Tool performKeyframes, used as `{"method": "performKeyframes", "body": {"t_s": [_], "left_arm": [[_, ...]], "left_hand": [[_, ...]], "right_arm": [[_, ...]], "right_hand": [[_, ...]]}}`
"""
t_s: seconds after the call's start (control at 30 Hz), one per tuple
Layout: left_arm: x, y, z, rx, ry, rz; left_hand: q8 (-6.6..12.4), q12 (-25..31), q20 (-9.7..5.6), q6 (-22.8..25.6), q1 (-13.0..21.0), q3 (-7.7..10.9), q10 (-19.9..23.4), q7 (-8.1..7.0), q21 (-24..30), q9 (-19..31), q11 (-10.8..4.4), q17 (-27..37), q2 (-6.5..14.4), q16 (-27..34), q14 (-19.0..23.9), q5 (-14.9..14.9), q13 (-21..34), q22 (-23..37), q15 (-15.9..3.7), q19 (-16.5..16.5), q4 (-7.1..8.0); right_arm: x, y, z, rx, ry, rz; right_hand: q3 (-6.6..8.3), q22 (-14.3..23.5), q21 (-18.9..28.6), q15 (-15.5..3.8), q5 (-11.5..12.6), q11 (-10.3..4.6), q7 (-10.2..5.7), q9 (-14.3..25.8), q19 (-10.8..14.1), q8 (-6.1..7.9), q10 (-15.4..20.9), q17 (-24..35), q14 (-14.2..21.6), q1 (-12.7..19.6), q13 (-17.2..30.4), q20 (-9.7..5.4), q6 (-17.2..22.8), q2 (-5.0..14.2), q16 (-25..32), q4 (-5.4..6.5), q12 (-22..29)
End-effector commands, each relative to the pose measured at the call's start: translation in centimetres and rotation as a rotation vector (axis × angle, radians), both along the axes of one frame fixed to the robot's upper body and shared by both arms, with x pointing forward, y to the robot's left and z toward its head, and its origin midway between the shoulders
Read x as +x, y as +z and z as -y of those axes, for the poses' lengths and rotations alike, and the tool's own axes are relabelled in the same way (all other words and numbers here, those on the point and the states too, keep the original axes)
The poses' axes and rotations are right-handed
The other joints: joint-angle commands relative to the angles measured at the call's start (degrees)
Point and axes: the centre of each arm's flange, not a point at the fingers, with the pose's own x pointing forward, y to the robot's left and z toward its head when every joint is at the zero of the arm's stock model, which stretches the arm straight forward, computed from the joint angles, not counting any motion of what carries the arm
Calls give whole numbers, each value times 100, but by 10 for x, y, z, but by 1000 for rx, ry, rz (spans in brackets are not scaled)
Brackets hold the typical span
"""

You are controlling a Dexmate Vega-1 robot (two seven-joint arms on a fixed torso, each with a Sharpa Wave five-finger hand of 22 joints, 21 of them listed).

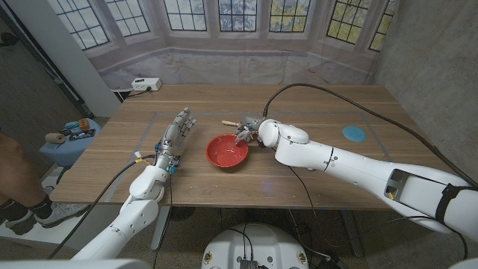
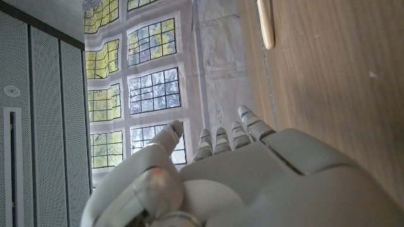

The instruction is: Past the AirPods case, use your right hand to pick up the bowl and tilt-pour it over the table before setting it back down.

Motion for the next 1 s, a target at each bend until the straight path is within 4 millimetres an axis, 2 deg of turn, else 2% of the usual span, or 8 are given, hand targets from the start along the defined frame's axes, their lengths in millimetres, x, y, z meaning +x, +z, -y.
{"method": "performKeyframes", "body": {"t_s": [0.03, 0.3, 0.5, 0.8, 1.0], "left_arm": [[0, 5, -4, 19, -11, -8], [3, 13, -9, 35, -19, -2], [8, 17, -9, 42, -30, -2], [11, 19, -11, 43, -26, -9], [14, 22, -14, 47, -21, -16]], "left_hand": [[-2, -11, 64, 14, -1402, 34, -10, -17, -2, 11, 3, 17, -1420, -5, 13, 27, 22, 16, 27, 15, -26], [3, -13, 66, 23, -1381, 47, -16, -14, -2, 11, 5, 15, -1417, -7, 8, 24, 22, 16, 30, 12, -49], [5, -13, 64, 26, -1366, 56, -18, -8, -3, 11, 6, 14, -1414, -8, 7, 23, 22, 16, 36, 10, -66], [3, -9, 69, 21, -1341, 72, -7, -4, -3, 11, 18, 13, -1408, -8, 5, 19, 22, 16, 36, 8, -93], [5, -8, 68, 24, -1331, 78, -6, -1, -4, 11, 18, 12, -1406, -8, 5, 18, 22, 16, 37, 6, -105]], "right_arm": [[-6, 1, -3, 24, -3, -4], [-12, 8, -6, 42, 5, 17], [-17, 17, -7, 62, 17, 30], [-15, 23, -5, 97, 32, 29], [-13, 28, -4, 121, 38, 40]], "right_hand": [[53, 5, -32, 23, 46, 46, 11, 15, -48, -34, -65, -66, -78, -46, -22, 30, -98, -5, 17, 3, -63], [57, 1, -85, 91, 48, 58, 34, 7, -144, -26, -144, -151, -209, -103, -65, 58, -175, 3, 29, 24, -154], [36, -2, -159, 217, 48, 163, 77, -2, -293, -23, -237, -186, -431, -149, -105, 173, -264, 9, 35, 35, -250], [27, -5, -239, 371, 52, 229, 104, -12, -437, -21, -407, -259, -686, -192, -152, 249, -362, 3, 27, 37, -385], [18, -5, -264, 384, 52, 253, 118, -16, -474, -7, -412, -281, -757, -255, -172, 270, -371, 34, 44, 73, -415]]}}
